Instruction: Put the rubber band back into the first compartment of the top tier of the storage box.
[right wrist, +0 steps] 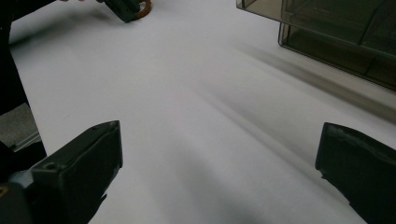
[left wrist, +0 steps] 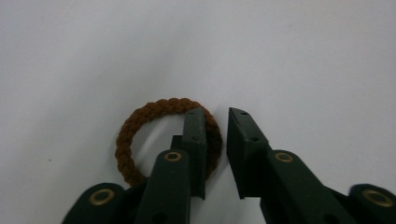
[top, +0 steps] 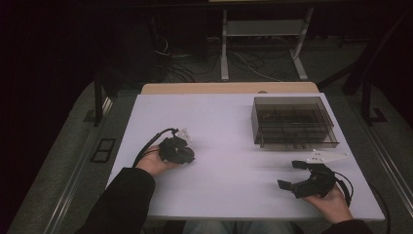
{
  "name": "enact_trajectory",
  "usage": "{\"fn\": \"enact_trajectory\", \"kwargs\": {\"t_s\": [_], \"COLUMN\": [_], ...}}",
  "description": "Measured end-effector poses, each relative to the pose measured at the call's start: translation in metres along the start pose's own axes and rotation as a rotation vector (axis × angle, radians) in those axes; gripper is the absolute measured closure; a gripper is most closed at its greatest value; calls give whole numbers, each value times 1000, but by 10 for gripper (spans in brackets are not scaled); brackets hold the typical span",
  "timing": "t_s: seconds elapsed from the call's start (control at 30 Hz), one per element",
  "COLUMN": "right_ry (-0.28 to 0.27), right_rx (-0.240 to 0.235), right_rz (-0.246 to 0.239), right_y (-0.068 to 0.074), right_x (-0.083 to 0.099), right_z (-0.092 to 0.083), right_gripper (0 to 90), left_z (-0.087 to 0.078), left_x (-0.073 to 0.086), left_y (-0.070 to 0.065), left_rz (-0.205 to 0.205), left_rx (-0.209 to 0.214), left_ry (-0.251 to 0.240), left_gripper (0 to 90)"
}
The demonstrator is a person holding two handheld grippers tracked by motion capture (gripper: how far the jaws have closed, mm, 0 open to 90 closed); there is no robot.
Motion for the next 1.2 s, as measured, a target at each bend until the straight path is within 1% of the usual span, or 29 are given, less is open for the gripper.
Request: {"fn": "enact_trajectory", "kwargs": {"t_s": [0.1, 0.13, 0.23, 0.27, 0.4, 0.43, 0.47, 0.53, 0.57, 0.63, 0.7, 0.73, 0.77, 0.8, 0.83, 0.93, 1.07, 1.2], "right_ry": [0, 0, -1, -1, 0, 0, 1, 1, 2, 1, 1, 0, 0, 0, 0, -1, -3, -3], "right_rx": [0, 1, 1, 2, 2, 2, 1, 1, 1, 0, 0, 0, 0, 0, 0, 1, 3, 4], "right_rz": [1, 1, -1, 0, 3, 2, 1, 1, 2, -1, 0, 0, 1, 1, 2, 4, 3, 4], "right_y": [0, 0, 0, 0, 0, 0, 0, 0, 0, -1, -1, -1, -1, 0, 0, 0, -1, -1], "right_x": [0, 0, 0, 0, 0, 0, 0, 0, 0, 1, 1, 1, 1, 1, 1, 0, 0, 0], "right_z": [0, 0, 0, 0, 0, 0, 0, 0, 0, 0, 0, 0, 0, 0, 0, 0, 0, -1], "right_gripper": [4, 4, 4, 4, 4, 4, 4, 4, 4, 4, 4, 4, 4, 4, 4, 4, 4, 4], "left_z": [0, 0, -1, -1, -1, -2, -3, -5, -7, -10, -13, -13, -15, -16, -18, -23, -30, -37], "left_x": [0, 0, 0, -1, 0, -1, -1, -3, -4, -5, -5, -6, -6, -6, -7, -9, -11, -15], "left_y": [2, 2, 4, 5, 5, 6, 6, 6, 7, 7, 8, 8, 9, 9, 10, 11, 12, 12], "left_rz": [-9, -18, -41, -50, -62, -56, -69, -80, -74, -81, -95, -104, -100, -108, -100, -121, -123, -115], "left_rx": [-1, 5, 23, 27, 37, 40, 43, 56, 61, 67, 67, 70, 69, 72, 71, 85, 92, 99], "left_ry": [5, 1, 11, 6, 5, 4, -5, -23, -31, -54, -68, -83, -85, -94, -104, -144, -175, -207], "left_gripper": [823, 827, 836, 838, 839, 839, 838, 838, 838, 838, 838, 838, 838, 838, 838, 838, 838, 838]}}
Point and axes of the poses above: each handheld gripper's, and its own axes: z roughly forward along the jaws, x roughly out of its underside, y roughly to its left, the point moved 6 cm from there along z, roughly forward along the jaws, and after that the axes turned 10 degrees about -z, right-handed, at the moved point
